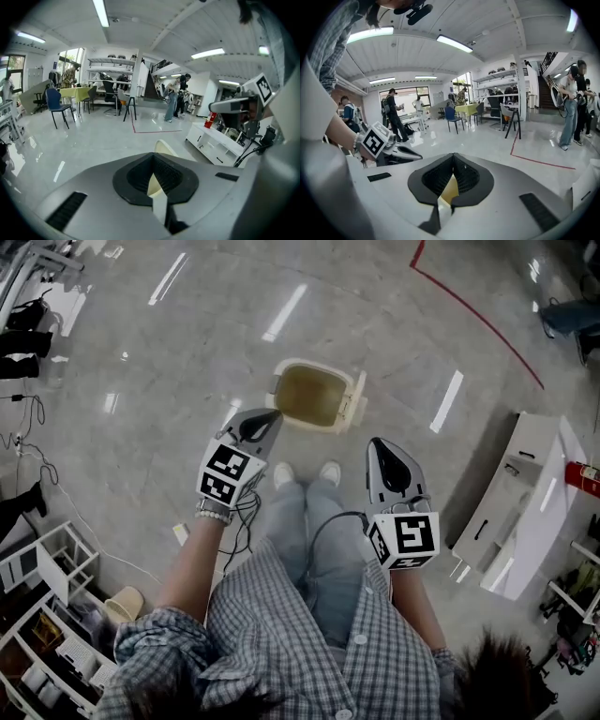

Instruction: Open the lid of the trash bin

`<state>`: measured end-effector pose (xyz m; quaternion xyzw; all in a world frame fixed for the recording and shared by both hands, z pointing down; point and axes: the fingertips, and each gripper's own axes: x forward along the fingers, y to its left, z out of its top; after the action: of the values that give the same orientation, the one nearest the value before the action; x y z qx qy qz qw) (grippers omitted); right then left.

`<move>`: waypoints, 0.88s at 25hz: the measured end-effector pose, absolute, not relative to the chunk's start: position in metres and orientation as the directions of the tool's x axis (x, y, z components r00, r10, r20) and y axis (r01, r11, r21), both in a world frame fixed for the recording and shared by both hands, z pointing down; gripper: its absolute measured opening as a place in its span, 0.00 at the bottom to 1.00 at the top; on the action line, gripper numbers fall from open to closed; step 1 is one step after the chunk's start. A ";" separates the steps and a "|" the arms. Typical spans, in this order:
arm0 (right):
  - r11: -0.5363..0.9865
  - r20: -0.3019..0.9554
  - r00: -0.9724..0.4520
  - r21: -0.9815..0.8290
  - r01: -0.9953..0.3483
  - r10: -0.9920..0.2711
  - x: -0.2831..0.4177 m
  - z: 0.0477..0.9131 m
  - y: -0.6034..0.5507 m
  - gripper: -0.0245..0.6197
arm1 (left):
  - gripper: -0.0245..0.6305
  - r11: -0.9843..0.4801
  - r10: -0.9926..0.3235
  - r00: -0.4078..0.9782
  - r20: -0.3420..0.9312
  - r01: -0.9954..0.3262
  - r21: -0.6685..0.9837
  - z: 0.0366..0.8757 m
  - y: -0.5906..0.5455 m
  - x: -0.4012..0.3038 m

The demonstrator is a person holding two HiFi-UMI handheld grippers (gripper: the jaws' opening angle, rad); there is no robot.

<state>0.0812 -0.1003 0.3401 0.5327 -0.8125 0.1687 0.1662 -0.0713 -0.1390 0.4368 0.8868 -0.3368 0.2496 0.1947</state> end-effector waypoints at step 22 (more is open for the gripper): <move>0.387 0.208 -0.369 0.049 -0.921 -0.906 0.092 0.187 -0.127 0.07 | 0.04 -0.658 -0.724 0.621 0.300 -0.753 -0.028 0.230 -0.142 -0.100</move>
<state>0.0921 -0.1270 0.1868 0.5525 -0.8266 0.0374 0.1007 -0.0995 -0.1417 0.2295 0.8990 -0.4107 0.1437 0.0502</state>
